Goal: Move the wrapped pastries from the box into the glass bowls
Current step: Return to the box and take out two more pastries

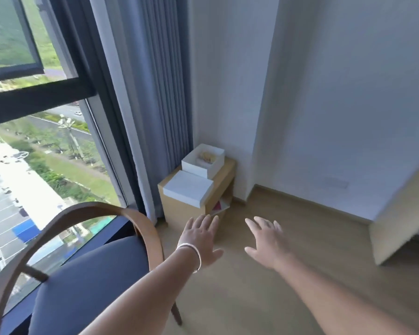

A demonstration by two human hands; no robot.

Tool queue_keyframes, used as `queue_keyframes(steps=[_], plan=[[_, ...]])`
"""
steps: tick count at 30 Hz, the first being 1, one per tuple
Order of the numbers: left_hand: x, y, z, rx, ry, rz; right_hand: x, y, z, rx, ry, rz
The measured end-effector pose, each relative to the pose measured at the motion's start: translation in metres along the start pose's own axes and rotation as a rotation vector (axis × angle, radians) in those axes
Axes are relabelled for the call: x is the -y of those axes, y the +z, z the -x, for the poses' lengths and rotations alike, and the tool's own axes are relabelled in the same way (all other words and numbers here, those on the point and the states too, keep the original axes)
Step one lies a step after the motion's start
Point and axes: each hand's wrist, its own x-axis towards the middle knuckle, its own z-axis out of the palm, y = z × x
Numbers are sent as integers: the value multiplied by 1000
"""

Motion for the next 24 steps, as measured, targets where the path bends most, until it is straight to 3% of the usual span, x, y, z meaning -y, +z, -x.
queue_keyframes(steps=[13, 24], plan=[[-47, -24, -190, -73, 62, -17, -143, -41, -98, -86, 134, -19], [-37, 7, -364, 3, 128, -60, -213, -20, -233, -1, 173, -14]])
